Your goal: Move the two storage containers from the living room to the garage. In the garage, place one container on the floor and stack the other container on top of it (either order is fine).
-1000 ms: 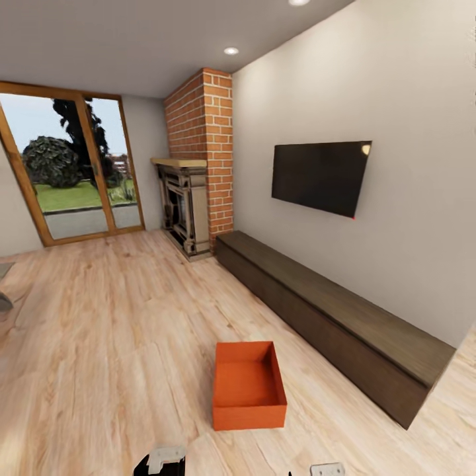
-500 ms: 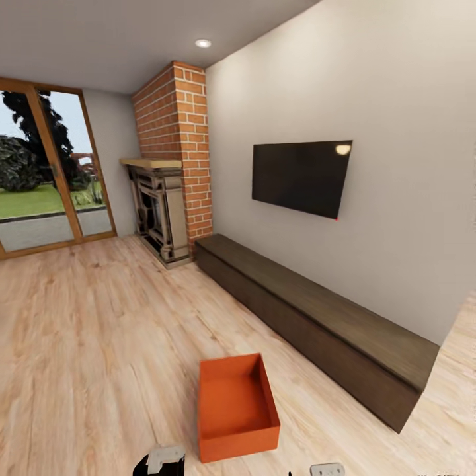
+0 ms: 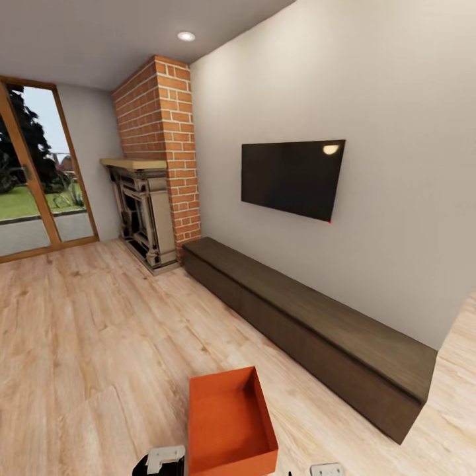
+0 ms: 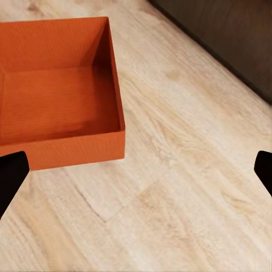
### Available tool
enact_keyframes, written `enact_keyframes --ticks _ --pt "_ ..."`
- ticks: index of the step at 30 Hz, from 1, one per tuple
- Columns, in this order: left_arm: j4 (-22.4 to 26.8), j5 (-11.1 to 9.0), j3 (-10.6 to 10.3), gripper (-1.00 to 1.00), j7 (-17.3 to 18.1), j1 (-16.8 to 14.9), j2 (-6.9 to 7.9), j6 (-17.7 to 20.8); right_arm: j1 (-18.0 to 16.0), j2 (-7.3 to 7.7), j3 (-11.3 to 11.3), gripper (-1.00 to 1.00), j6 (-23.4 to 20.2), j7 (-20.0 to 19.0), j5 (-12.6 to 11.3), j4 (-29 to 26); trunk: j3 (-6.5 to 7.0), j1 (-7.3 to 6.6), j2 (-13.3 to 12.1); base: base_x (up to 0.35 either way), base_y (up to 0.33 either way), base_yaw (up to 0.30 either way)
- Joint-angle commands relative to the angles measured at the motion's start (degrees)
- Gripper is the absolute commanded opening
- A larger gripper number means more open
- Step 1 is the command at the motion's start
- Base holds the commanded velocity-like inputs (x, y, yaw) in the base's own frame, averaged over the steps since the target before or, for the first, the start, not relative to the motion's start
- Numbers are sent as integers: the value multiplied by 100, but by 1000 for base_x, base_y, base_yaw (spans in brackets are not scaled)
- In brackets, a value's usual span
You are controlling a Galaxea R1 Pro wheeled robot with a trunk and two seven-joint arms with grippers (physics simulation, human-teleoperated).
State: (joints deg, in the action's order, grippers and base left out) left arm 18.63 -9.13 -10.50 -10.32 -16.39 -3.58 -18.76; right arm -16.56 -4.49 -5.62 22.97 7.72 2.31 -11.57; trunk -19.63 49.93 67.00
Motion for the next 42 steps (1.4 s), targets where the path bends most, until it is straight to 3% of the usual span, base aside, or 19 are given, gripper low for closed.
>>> enact_keyframes --ticks 1,21,33,42 --pt "-3 -57 -47 100 -32 -5 4 -22 -5 1 -44 100 4 59 24 5 -6 1 4 71 1 -4" --pt "0 -56 -56 100 -32 -5 5 -22 -5 1 -44 100 -3 63 17 5 -6 1 4 49 -64 9" --pt "0 -57 -50 100 -32 -5 6 -22 -5 1 -44 100 -3 63 16 5 -6 1 4 248 -251 226" --pt "0 -62 -49 100 -32 -5 6 -22 -5 1 -44 100 1 63 15 5 -6 1 4 61 -146 257"
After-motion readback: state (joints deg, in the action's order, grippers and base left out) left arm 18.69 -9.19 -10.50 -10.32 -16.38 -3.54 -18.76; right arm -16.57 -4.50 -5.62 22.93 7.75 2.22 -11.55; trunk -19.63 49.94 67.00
